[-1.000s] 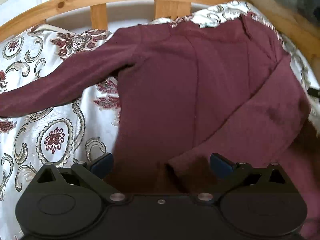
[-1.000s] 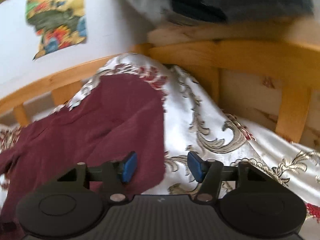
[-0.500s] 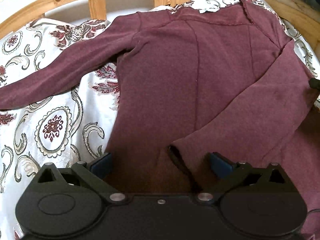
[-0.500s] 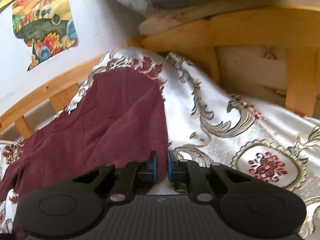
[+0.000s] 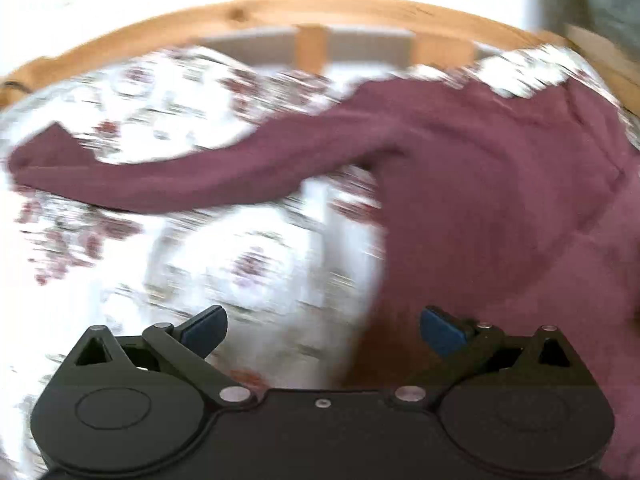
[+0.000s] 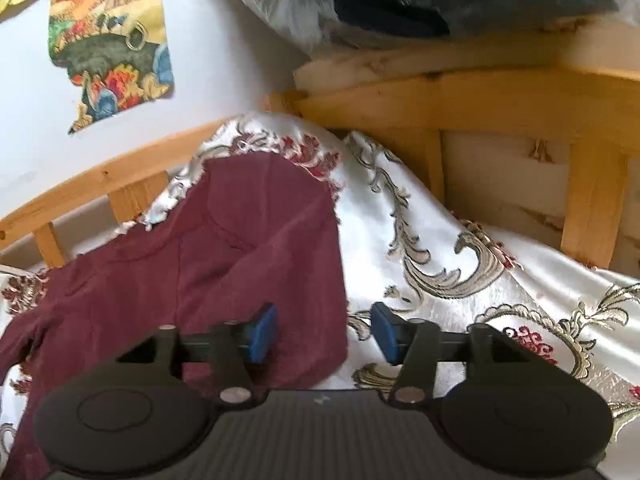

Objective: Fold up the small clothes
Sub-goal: 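Move the left tool to the cuff of the other sleeve, then grasp the sleeve with the left tool, fold it across the body, release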

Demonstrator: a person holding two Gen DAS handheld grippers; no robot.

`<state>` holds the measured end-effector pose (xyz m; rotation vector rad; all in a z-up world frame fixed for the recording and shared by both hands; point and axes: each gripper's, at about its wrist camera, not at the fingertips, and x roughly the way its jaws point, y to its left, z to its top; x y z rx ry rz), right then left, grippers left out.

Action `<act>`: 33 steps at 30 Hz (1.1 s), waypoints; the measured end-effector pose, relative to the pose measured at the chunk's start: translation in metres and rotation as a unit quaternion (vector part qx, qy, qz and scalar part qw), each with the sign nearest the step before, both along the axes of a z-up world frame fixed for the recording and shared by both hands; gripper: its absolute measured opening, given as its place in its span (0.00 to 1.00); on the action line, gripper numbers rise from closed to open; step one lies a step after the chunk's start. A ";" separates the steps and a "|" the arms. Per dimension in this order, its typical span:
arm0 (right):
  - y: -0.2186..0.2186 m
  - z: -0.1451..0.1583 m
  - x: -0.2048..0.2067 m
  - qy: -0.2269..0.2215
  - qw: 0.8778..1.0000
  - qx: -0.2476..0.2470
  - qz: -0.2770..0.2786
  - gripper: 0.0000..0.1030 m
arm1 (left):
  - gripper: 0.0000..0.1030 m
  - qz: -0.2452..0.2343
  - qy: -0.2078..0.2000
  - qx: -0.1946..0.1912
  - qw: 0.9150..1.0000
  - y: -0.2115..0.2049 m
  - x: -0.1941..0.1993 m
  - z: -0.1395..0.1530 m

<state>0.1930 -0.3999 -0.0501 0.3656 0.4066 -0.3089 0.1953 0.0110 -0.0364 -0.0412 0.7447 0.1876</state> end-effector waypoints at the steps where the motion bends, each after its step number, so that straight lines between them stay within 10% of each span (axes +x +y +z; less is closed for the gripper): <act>1: 0.002 0.002 -0.002 -0.007 1.000 -0.001 0.004 0.75 | 0.99 0.019 -0.005 0.012 1.000 0.010 0.000 0.003; 6: 0.014 0.011 -0.010 -0.040 0.999 -0.006 0.022 0.91 | 0.99 0.092 -0.023 0.107 0.990 0.078 0.008 0.021; 11: 0.027 0.015 -0.013 -0.054 0.998 -0.009 0.036 0.97 | 0.99 0.104 -0.025 0.264 0.959 0.131 0.018 0.030; 19: 0.048 0.007 -0.010 -0.047 0.997 -0.007 0.054 1.00 | 0.99 -0.037 0.025 0.411 0.910 0.156 0.051 0.021; 22: 0.053 0.003 -0.007 -0.036 0.997 0.004 0.065 1.00 | 0.99 -0.104 0.043 0.429 0.896 0.151 0.060 0.015; 33: 0.047 -0.007 -0.009 -0.023 0.998 0.031 0.055 1.00 | 0.70 -0.180 0.163 0.378 0.893 0.147 0.095 0.015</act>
